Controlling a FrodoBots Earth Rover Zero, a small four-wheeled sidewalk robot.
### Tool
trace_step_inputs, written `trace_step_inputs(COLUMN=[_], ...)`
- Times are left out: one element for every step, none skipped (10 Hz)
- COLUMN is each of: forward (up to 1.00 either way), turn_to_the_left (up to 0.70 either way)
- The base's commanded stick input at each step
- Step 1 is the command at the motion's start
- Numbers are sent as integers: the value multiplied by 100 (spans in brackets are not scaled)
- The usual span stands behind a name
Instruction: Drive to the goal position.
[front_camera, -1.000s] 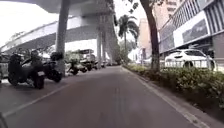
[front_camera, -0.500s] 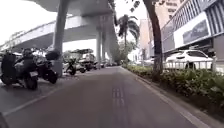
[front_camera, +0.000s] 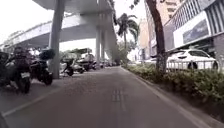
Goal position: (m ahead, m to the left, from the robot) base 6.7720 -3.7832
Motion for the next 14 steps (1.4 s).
trace_step_inputs(forward=[45,45,45,45,45,45,45,45,45,45,45,45,45,45], turn_to_the_left=[0,0,0,0,0,0,0,0,0,0,0,0,0,0])
